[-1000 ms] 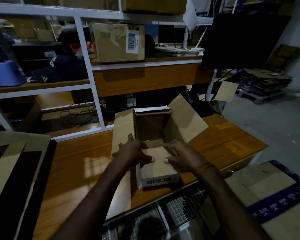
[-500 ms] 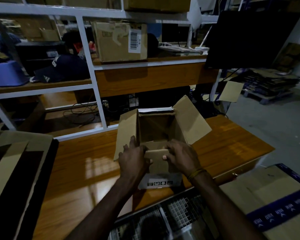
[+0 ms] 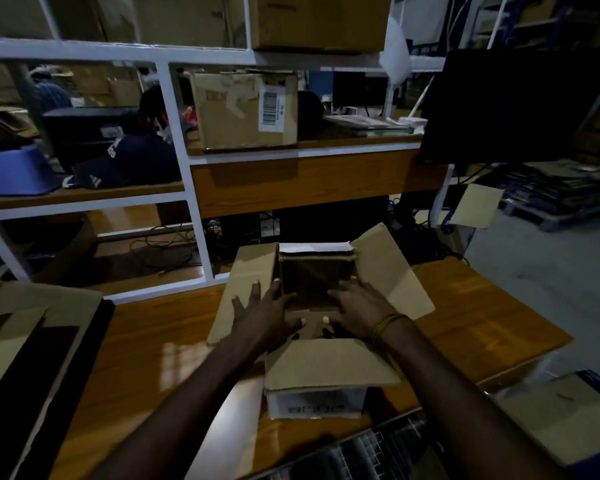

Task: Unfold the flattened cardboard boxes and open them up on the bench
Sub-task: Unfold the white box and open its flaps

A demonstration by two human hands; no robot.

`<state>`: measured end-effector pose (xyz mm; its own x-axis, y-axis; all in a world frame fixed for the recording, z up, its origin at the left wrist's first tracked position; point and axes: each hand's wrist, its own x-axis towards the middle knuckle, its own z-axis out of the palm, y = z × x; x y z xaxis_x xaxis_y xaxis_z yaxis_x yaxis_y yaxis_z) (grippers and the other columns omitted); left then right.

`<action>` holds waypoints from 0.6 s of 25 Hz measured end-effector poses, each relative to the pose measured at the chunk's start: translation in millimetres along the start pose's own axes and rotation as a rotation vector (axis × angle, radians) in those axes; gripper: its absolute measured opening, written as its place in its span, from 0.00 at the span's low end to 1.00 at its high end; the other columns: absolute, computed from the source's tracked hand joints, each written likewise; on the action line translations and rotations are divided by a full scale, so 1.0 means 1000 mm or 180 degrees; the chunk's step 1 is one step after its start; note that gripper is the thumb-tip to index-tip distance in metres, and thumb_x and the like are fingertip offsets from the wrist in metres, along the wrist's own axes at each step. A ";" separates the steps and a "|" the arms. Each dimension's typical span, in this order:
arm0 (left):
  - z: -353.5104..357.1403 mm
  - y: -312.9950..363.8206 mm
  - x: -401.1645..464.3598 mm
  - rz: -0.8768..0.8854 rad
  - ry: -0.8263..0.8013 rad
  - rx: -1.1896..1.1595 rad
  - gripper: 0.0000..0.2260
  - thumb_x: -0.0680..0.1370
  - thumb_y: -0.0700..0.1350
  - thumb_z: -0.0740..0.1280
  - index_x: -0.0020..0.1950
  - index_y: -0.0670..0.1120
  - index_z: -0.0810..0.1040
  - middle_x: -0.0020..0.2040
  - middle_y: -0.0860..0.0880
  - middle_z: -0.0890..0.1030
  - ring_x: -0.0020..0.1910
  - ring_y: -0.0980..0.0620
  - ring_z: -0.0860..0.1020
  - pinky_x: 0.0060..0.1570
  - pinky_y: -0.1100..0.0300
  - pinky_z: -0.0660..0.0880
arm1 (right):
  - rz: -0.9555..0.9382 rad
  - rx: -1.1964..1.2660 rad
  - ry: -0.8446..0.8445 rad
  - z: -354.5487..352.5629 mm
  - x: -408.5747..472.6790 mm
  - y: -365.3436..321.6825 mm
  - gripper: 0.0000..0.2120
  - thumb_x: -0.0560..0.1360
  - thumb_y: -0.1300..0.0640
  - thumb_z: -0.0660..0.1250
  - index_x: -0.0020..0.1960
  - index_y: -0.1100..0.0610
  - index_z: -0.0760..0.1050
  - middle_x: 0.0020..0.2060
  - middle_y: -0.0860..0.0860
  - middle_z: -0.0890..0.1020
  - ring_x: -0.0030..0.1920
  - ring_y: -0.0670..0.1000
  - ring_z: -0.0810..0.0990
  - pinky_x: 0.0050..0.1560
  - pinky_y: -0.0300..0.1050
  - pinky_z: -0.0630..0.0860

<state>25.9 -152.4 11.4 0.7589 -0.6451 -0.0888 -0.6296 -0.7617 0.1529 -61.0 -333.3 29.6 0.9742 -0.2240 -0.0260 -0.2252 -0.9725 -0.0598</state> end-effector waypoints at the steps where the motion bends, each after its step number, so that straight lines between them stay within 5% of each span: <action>1: 0.000 -0.001 0.009 -0.0010 0.0012 0.0129 0.31 0.79 0.65 0.58 0.79 0.60 0.53 0.81 0.52 0.43 0.79 0.40 0.41 0.71 0.30 0.48 | -0.0046 -0.0049 -0.0046 -0.002 0.006 0.005 0.32 0.78 0.41 0.63 0.78 0.52 0.61 0.78 0.56 0.59 0.78 0.58 0.54 0.74 0.52 0.56; 7: -0.001 0.001 0.062 -0.0228 0.0182 0.0485 0.40 0.78 0.60 0.65 0.79 0.61 0.38 0.81 0.51 0.38 0.78 0.35 0.48 0.66 0.29 0.60 | -0.0221 -0.0137 -0.0219 -0.009 0.051 0.041 0.42 0.78 0.41 0.64 0.81 0.52 0.43 0.80 0.53 0.44 0.79 0.55 0.42 0.76 0.53 0.50; 12: -0.010 0.016 0.091 -0.0483 0.0623 0.0731 0.43 0.79 0.51 0.65 0.77 0.61 0.32 0.80 0.47 0.37 0.70 0.34 0.63 0.50 0.43 0.75 | -0.0224 -0.0331 0.0010 -0.010 0.073 0.060 0.48 0.75 0.39 0.67 0.79 0.46 0.36 0.79 0.50 0.39 0.79 0.57 0.43 0.74 0.56 0.56; 15: -0.015 0.025 0.107 -0.0763 0.0741 0.0819 0.45 0.80 0.48 0.64 0.75 0.60 0.27 0.78 0.39 0.56 0.65 0.37 0.68 0.41 0.48 0.74 | -0.0224 -0.0300 0.0190 -0.011 0.089 0.071 0.48 0.74 0.40 0.68 0.79 0.44 0.38 0.78 0.51 0.35 0.76 0.62 0.54 0.70 0.58 0.62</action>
<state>94.2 -239.4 20.0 0.8877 -0.4394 0.1374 -0.4292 -0.8978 -0.0983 9.8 -422.9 33.6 0.9872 -0.1558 0.0346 -0.1570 -0.9870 0.0346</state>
